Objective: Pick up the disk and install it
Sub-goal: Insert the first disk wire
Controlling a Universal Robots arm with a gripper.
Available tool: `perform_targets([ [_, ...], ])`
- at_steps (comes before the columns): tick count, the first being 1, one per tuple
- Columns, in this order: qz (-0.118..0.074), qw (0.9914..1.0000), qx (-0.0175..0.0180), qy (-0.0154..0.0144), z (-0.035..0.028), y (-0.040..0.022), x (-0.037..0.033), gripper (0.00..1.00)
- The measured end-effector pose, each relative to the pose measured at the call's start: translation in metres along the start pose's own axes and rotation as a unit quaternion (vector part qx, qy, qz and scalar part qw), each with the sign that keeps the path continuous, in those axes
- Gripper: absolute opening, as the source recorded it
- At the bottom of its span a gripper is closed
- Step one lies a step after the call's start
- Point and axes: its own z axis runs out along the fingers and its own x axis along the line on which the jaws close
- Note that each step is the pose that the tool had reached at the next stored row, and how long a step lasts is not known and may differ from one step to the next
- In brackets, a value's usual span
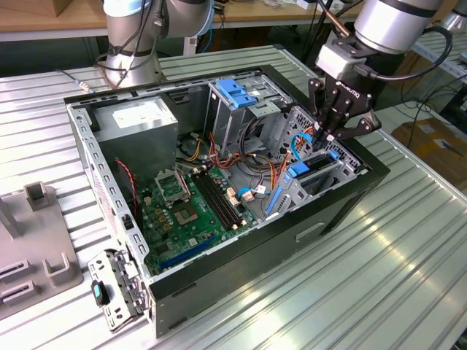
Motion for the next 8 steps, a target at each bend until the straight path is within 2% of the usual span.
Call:
perform_targets([
  [2, 0.000, 1.00000, 0.0000, 0.0000, 0.0001, 0.0001, 0.0040, 0.16],
  [8, 0.000, 1.00000, 0.0000, 0.0000, 0.0001, 0.0001, 0.0042, 0.16],
])
